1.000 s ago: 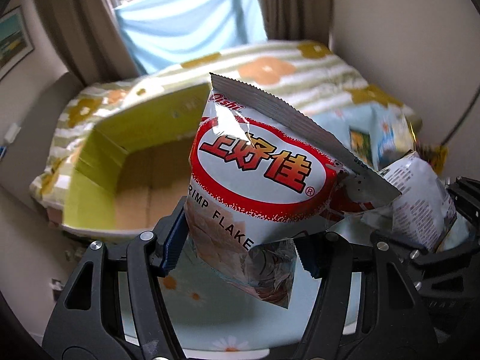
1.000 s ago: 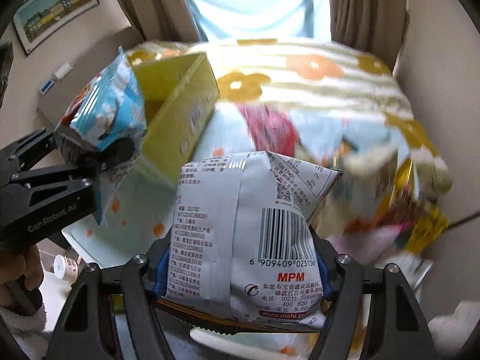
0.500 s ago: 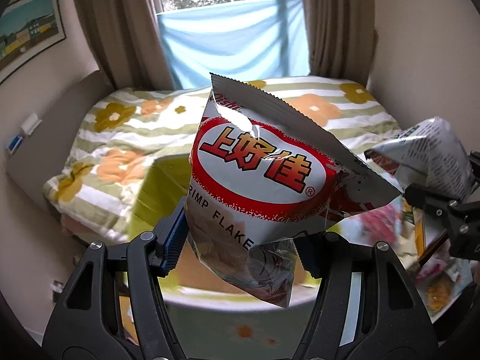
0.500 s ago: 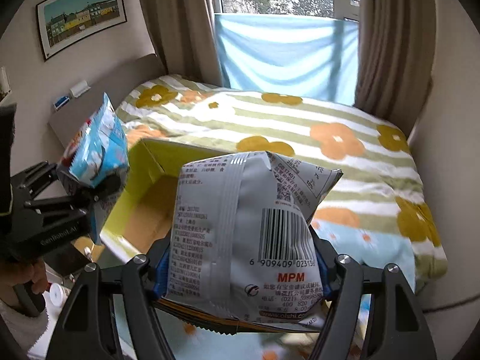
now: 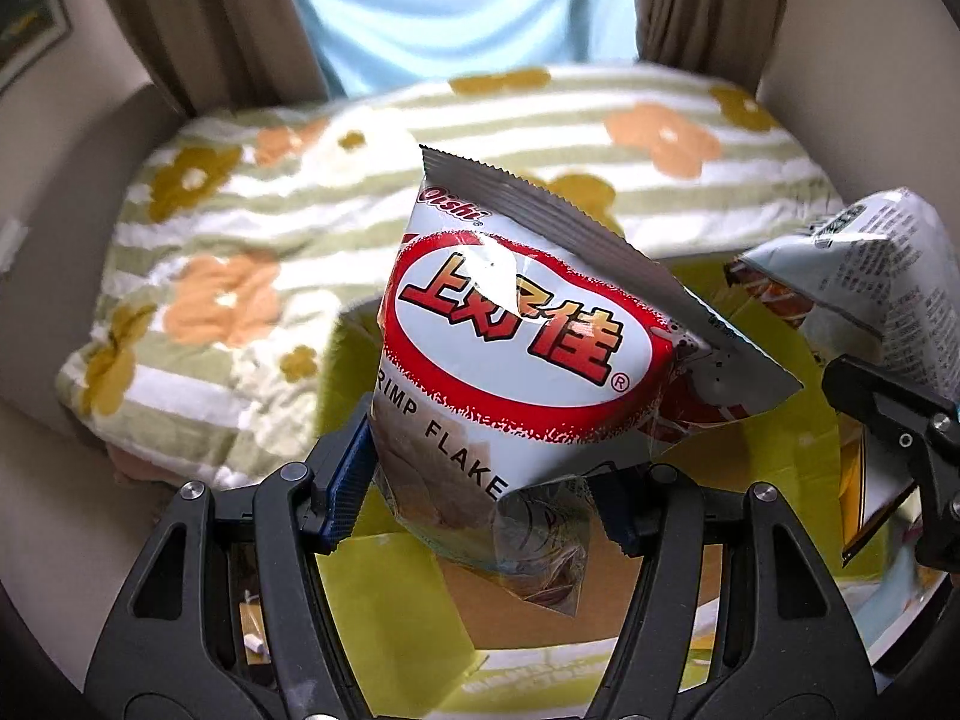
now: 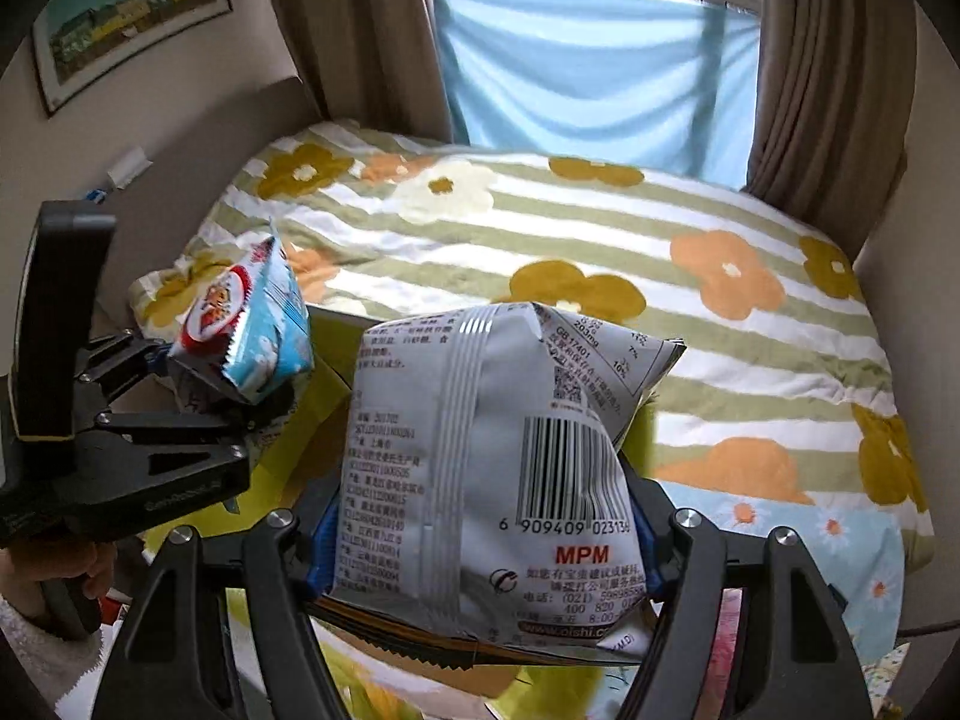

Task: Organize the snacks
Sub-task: 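Carry both bags over the yellow box and open both tools to drop them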

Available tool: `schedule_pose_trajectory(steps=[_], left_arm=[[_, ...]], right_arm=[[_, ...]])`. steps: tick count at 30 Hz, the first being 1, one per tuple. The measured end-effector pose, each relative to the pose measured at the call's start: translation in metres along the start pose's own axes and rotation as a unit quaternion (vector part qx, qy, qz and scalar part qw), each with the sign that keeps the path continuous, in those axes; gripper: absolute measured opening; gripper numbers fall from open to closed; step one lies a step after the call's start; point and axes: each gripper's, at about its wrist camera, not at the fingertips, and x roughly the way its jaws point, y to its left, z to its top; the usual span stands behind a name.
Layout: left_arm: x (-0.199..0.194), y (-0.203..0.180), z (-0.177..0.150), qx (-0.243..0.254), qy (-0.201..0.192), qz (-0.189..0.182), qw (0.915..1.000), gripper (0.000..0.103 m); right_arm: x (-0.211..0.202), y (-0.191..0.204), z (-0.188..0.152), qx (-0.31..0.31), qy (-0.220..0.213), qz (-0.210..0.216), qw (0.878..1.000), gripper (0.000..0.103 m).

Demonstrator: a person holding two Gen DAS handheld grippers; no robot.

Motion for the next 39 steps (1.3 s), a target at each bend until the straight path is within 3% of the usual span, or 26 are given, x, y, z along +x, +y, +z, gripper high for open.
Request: schedule_pose_trajectory(steps=[8,10,12,16,26,27,30,31,39], left_arm=[[0.051,-0.007,-0.012,0.024,0.049,-0.024,0.9982,0.063],[0.055,-0.012,-0.013,0.038,0.055,-0.011,0.9977,0.073],[0.053,-0.014,-0.019,0.041,0.050,-0.016,0.9978,0.102],[0.048,-0.015,-0.031,0.038,0.053,-0.036,0.9972,0.103],[0.020,-0.001,-0.050,-0.002,0.037,-0.034,0.9987,0.103],[0.017,0.001,-0.052,-0.005,0.035,-0.032,0.9988,0.103],[0.010,0.007,-0.058,-0.016,0.032,-0.030,0.9989,0.103],[0.008,0.007,-0.060,-0.019,0.032,-0.028,0.9989,0.103],[-0.002,0.015,-0.076,-0.042,0.031,-0.028,0.9982,0.103]], right_arm=[[0.037,-0.009,0.000,0.025,0.033,-0.012,0.999,0.069],[0.040,-0.011,0.000,0.030,0.035,-0.013,0.999,0.069],[0.042,-0.016,-0.001,0.036,0.038,-0.011,0.999,0.069],[0.043,-0.022,-0.007,0.039,0.045,-0.012,0.998,0.069],[0.041,-0.012,-0.015,0.021,0.035,0.000,0.999,0.070],[0.042,-0.011,-0.014,0.017,0.034,0.003,0.999,0.073],[0.045,-0.005,-0.017,0.011,0.027,-0.006,1.000,0.098],[0.043,-0.004,-0.019,0.007,0.015,-0.007,1.000,0.102],[0.028,0.002,-0.039,-0.009,0.013,-0.010,1.000,0.102]])
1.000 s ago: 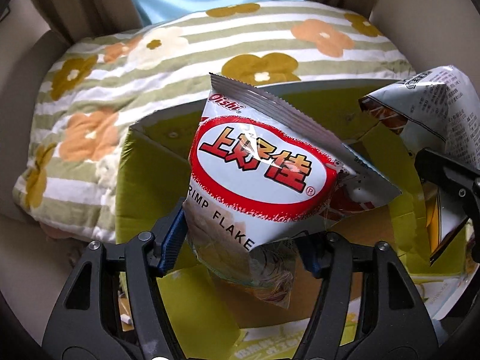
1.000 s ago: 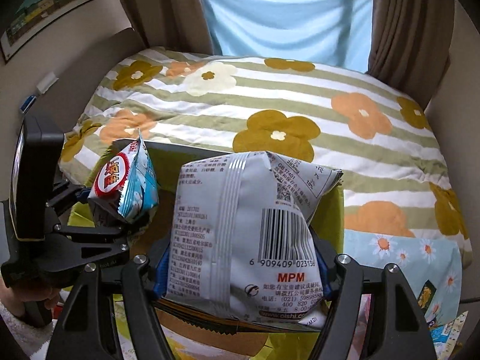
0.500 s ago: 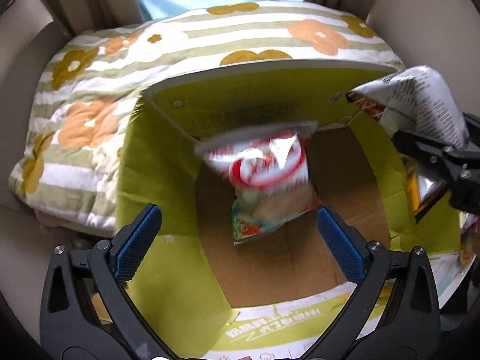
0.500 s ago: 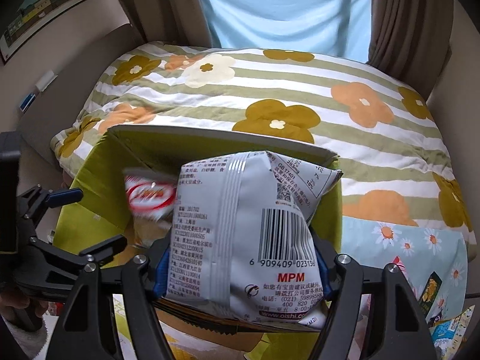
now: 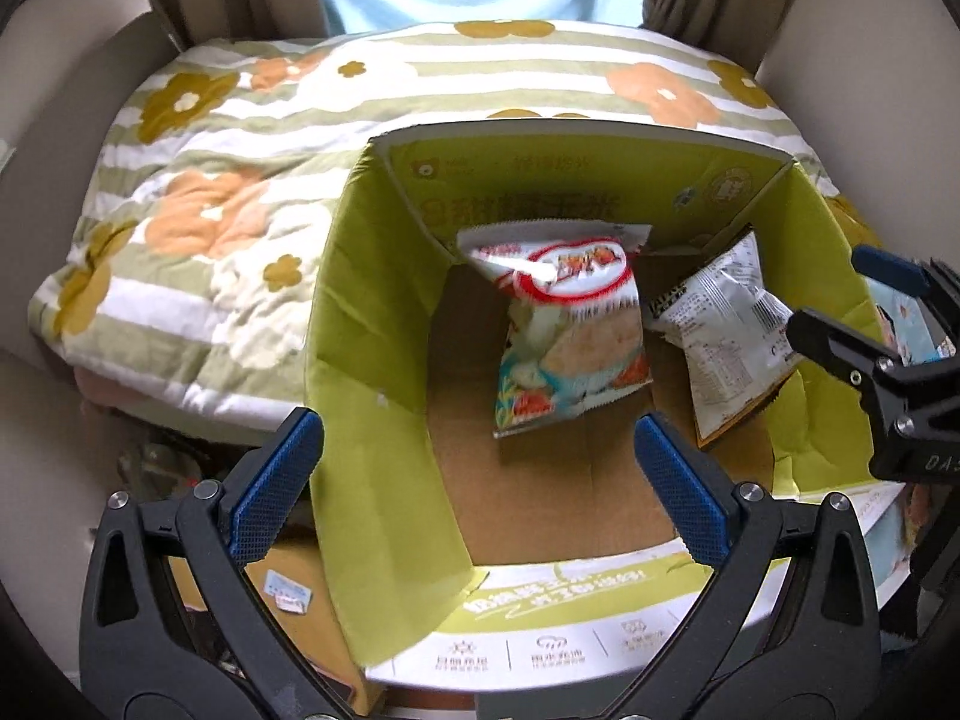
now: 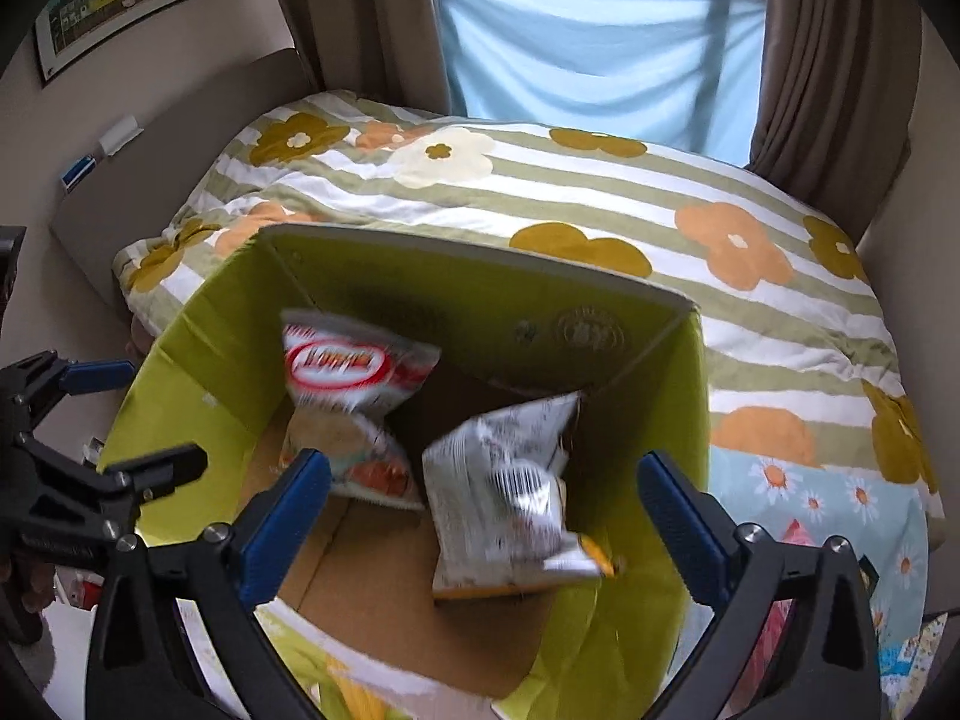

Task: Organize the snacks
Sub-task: 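Carry both bags over the yellow box and open both tools to drop them, then move both tools back over the snack pile on the table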

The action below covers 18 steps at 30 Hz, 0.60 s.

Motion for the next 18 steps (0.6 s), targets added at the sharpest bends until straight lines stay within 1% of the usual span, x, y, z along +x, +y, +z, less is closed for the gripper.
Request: schedule_pose_trajectory(steps=[6,10,15,18], left_arm=[[-0.006,-0.002,-0.008,0.000,-0.001,0.000,1.0000,0.103],[-0.016,-0.005,-0.010,0.005,-0.013,-0.003,0.9999,0.103],[-0.027,-0.012,-0.010,0.010,-0.023,-0.018,0.9995,0.103],[-0.034,-0.020,-0.011,0.020,-0.034,-0.021,0.9990,0.103]], right_arm=[[-0.013,0.000,-0.006,0.013,0.013,0.023,1.000,0.102],[-0.027,0.002,-0.008,0.009,0.000,0.018,1.000,0.102],[-0.039,0.000,-0.014,0.017,-0.002,0.019,1.000,0.102],[-0.048,-0.001,-0.016,0.021,-0.006,0.013,1.000,0.102]])
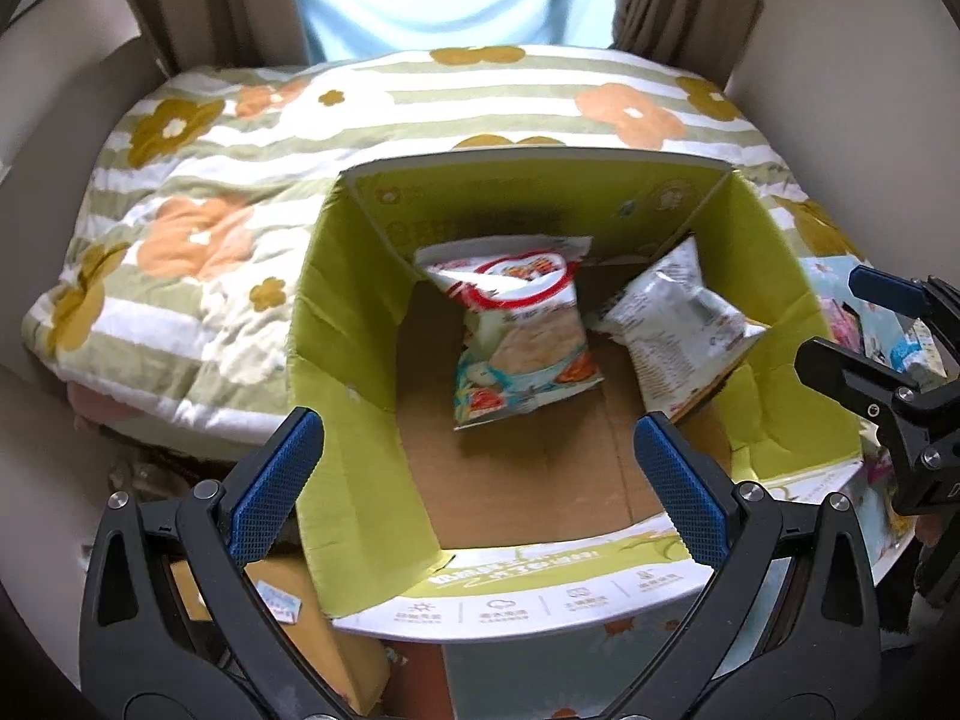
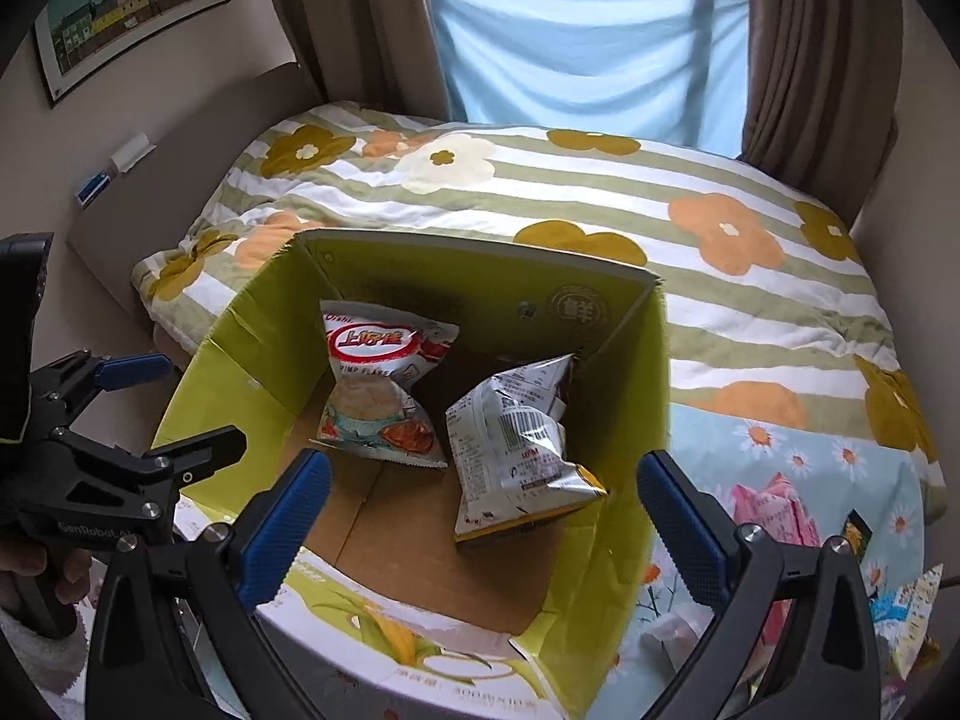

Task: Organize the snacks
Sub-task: 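Move both tools back over the snack pile on the table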

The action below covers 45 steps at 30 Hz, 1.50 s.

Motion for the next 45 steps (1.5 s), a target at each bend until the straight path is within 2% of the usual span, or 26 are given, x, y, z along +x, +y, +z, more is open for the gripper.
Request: schedule_pose_trajectory(steps=[7,12,19,26,29,34,40,45], left_arm=[[-0.015,-0.019,0.001,0.011,-0.015,-0.022,0.9996,0.103],[-0.026,-0.045,0.000,0.025,-0.026,-0.044,0.9984,0.103],[-0.046,-0.115,-0.003,0.048,-0.048,-0.067,0.9955,0.103],[-0.047,-0.200,-0.020,0.048,-0.036,-0.096,0.9936,0.103],[-0.038,-0.236,-0.028,0.048,-0.023,-0.107,0.9929,0.103],[-0.019,-0.295,-0.045,0.050,-0.007,-0.119,0.9916,0.103],[0.017,-0.350,-0.059,0.070,0.027,-0.138,0.9876,0.103],[0.048,-0.376,-0.063,0.102,0.046,-0.143,0.9834,0.103]], right_arm=[[-0.035,-0.011,-0.011,0.013,-0.021,-0.028,0.999,0.102],[-0.073,-0.033,-0.026,0.028,-0.047,-0.054,0.997,0.102],[-0.118,-0.094,-0.055,0.062,-0.065,-0.070,0.993,0.102],[-0.155,-0.170,-0.100,0.068,-0.057,-0.082,0.993,0.102],[-0.160,-0.198,-0.119,0.062,-0.050,-0.080,0.994,0.102],[-0.157,-0.242,-0.147,0.066,-0.038,-0.043,0.996,0.102],[-0.143,-0.270,-0.168,0.047,-0.027,-0.011,0.998,0.102],[-0.121,-0.283,-0.174,0.034,-0.016,0.004,0.999,0.102]])
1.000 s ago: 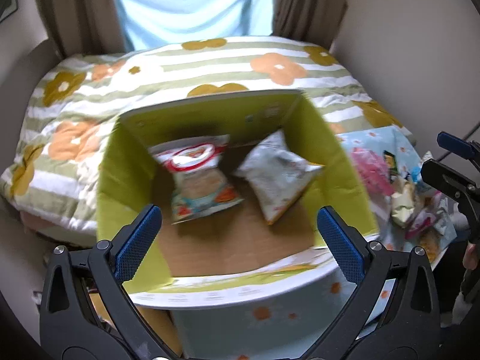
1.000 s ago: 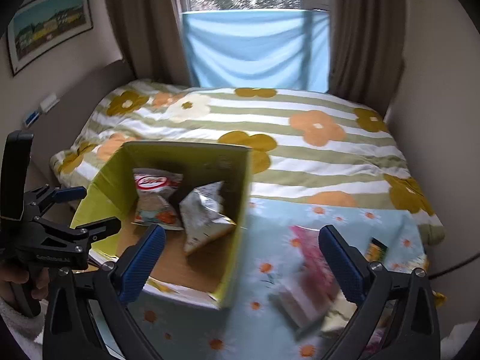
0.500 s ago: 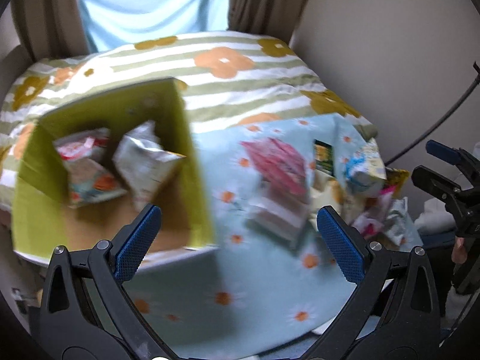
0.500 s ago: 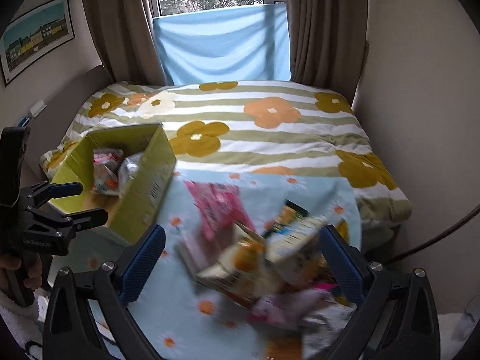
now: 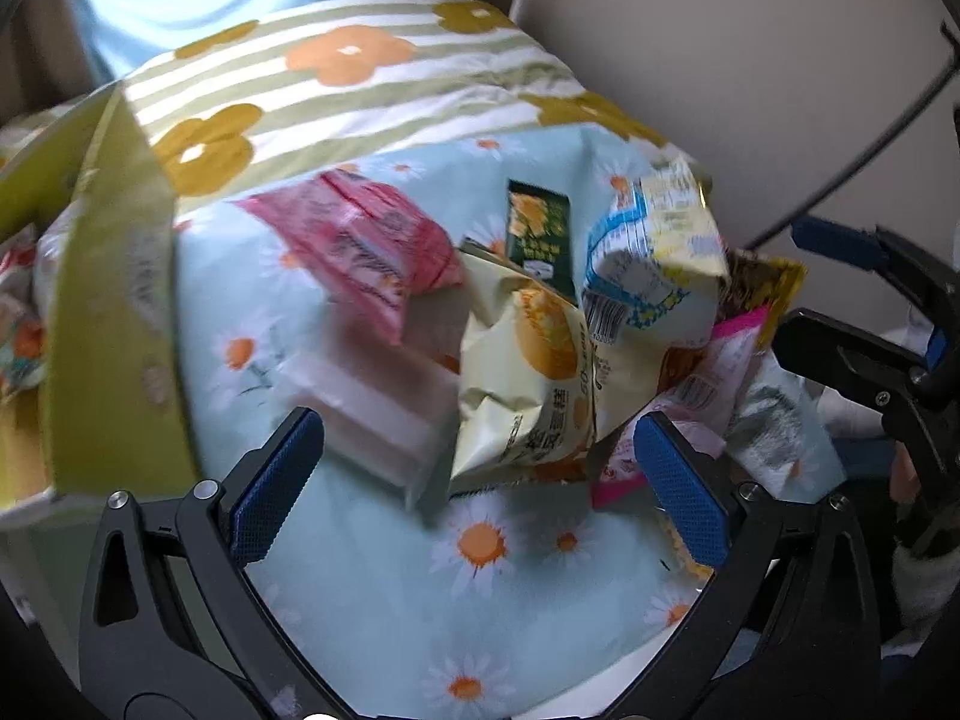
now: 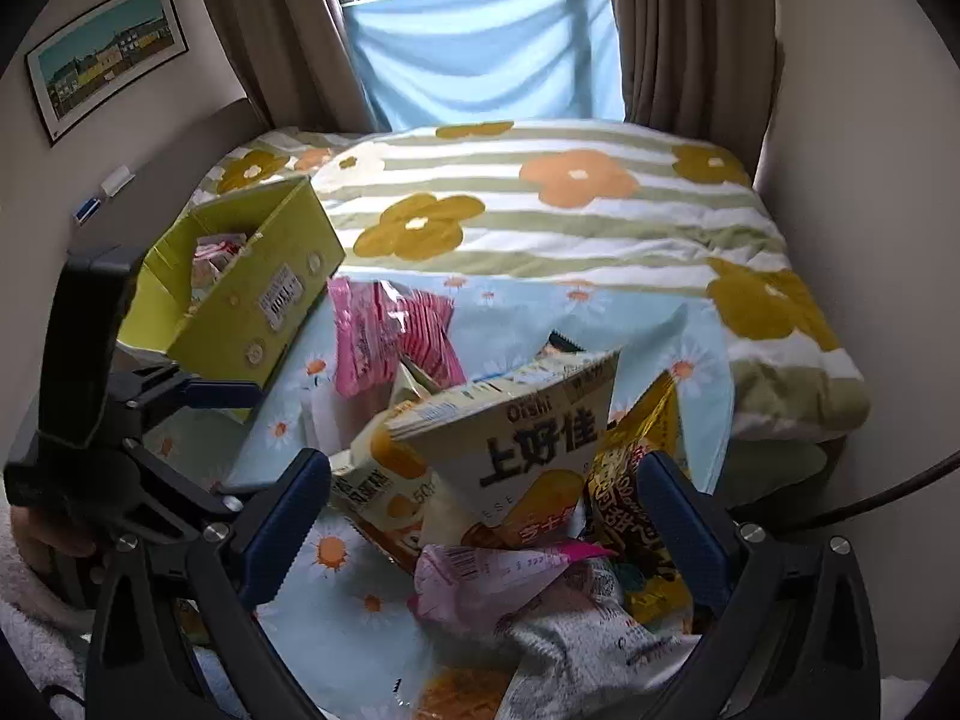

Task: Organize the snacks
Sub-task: 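Move both tools back over the snack pile on the table, then grasp the cream egg-cake bag with the left tool while the right tool grasps the Oishi bag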

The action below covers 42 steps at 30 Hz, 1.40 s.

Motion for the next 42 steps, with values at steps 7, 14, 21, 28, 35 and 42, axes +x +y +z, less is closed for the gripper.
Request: schedule_pose_trajectory(steps=[7,14,21,28,35,42], left_arm=[[0.030,-0.012,0.013,0.060,0.007,-0.016,0.9980,0.098],[0.052,-0.009,0.028,0.078,0.038,-0.054,0.9948,0.090],[0.073,-0.003,0.030,0.067,0.072,-0.099,0.9902,0.069],[0.082,0.001,0.029,0.062,0.089,-0.129,0.9857,0.054],[0.074,0.000,0.030,0.066,0.083,-0.117,0.9874,0.052],[0.060,0.006,0.029,0.053,0.076,-0.110,0.9896,0.052]], right_arm=[[0.022,-0.013,0.002,0.015,0.004,0.010,1.000,0.102],[0.036,-0.016,0.004,0.017,0.012,0.013,1.000,0.102],[0.053,-0.018,0.002,0.007,0.029,0.021,0.999,0.101],[0.060,-0.021,0.004,0.006,0.035,0.027,0.999,0.101],[0.063,-0.020,0.005,-0.005,0.039,0.028,0.999,0.101],[0.073,-0.014,0.005,-0.034,0.042,0.018,0.998,0.101]])
